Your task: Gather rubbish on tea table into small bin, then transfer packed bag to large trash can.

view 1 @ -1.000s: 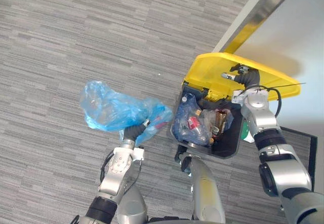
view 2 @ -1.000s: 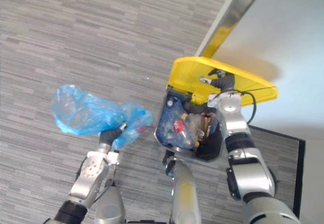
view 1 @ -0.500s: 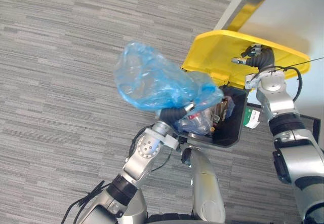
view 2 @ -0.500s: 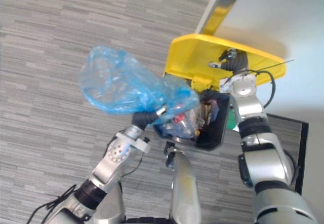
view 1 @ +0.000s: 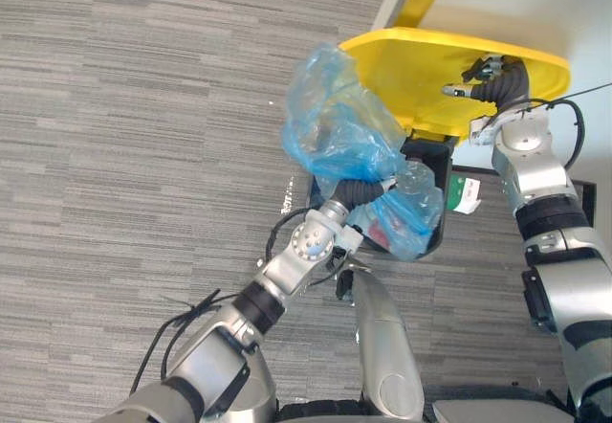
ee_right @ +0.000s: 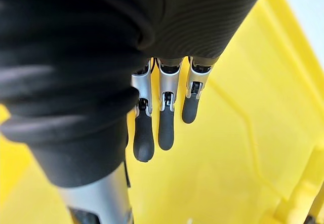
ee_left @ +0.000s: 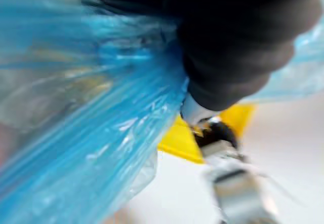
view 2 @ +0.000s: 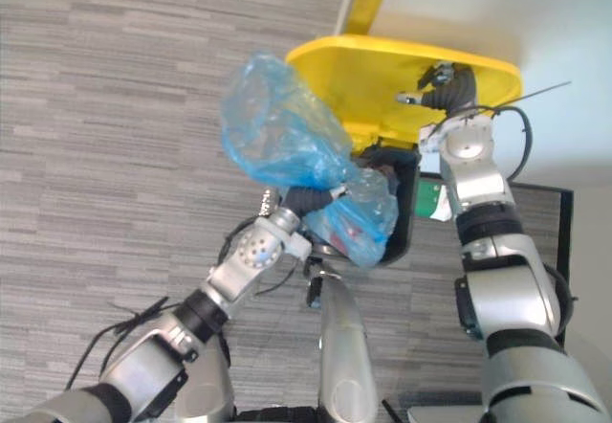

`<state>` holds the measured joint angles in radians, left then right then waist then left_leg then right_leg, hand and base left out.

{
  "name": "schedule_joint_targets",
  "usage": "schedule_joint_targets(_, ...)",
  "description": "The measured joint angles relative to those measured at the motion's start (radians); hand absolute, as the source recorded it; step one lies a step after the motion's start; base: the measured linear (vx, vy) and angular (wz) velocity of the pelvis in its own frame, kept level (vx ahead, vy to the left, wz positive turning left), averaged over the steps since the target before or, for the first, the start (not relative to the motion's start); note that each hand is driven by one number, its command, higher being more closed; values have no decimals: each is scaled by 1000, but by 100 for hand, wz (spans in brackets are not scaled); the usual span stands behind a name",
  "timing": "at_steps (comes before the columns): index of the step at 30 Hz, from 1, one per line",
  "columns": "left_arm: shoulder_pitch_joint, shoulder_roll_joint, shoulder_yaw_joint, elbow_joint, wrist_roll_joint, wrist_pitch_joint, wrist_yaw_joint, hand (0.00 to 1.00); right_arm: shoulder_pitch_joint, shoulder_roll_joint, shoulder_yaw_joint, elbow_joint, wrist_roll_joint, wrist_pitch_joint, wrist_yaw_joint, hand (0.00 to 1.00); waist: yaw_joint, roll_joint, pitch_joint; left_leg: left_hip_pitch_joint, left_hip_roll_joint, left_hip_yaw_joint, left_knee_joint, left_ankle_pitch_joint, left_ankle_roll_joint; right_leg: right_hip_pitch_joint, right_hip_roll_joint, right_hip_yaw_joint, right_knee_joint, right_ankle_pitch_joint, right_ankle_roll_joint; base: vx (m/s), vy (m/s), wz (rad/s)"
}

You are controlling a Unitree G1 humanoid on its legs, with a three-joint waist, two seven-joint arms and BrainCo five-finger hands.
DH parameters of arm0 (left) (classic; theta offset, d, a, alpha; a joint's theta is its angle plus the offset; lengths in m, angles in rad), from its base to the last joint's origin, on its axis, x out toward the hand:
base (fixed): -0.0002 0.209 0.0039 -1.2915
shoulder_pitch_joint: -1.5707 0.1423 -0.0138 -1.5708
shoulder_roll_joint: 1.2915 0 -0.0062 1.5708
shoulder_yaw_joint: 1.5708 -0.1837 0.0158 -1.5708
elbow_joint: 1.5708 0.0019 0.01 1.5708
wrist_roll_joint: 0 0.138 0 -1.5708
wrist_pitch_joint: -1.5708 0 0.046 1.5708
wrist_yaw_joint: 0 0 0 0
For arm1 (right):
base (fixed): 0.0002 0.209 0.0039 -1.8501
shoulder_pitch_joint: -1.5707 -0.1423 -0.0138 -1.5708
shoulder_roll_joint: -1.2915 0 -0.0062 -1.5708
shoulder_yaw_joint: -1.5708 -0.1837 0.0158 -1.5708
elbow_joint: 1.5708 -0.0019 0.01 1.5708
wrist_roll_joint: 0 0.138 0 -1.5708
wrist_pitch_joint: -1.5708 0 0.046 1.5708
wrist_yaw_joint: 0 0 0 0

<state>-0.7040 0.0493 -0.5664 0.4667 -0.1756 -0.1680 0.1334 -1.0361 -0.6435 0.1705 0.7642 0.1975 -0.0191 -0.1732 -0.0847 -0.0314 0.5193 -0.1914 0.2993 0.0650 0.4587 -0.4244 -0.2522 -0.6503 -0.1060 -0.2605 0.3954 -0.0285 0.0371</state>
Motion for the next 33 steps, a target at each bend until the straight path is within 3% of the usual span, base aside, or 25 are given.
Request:
schedule_joint_targets(7, -179, 9, 2, 198, 43, 28, -6, 100, -63, -7, 0, -4, 4, -1, -4, 0, -34, -19, 10, -51, 6, 8, 2, -1, -3, -58, 1, 2, 10, 1, -1, 42, -2, -3)
schedule_joint_targets(15, -222, 31, 41, 323, 118, 29, -9, 100, -84, 14, 4, -53, 21, -8, -4, 0, -58, -23, 10, -63, 5, 24, -4, -7, -7, -88, 8, 20, 11, 2, -1, 29, 14, -7)
schedule_joint_targets(19, -230, 51, 73, 358, 170, 48, -3, 100, -86, 15, 41, -93, 21, -18, -4, 0, -85, -35, 15, -70, 7, 28, -17, 0, -11, -99, 6, 18, 11, 3, -3, 34, 6, 1)
schedule_joint_targets(20, -234, 51, 78, 376, 184, 52, -2, 0, -87, 16, 41, -93, 21, -20, -4, 0, -87, -35, 15, -70, 9, 28, -24, 4, -10, -99, 4, 17, 11, 3, -3, 20, -10, 4)
schedule_joint_targets(26, -243, 55, 80, 435, 320, 80, -2, 0, -91, 35, 41, -93, 21, -21, -6, 0, -89, -36, 14, -70, 19, 31, -26, 8, -14, -99, 11, 13, 9, 3, -3, 2, -1, 1)
schedule_joint_targets(33, -246, 52, 79, 450, 350, 89, -13, 0, -103, 59, 79, -122, 41, -22, -4, 0, -107, -36, 14, -69, 26, 33, -29, 11, -21, -99, 21, 8, 6, 2, -2, 2, -1, -1)
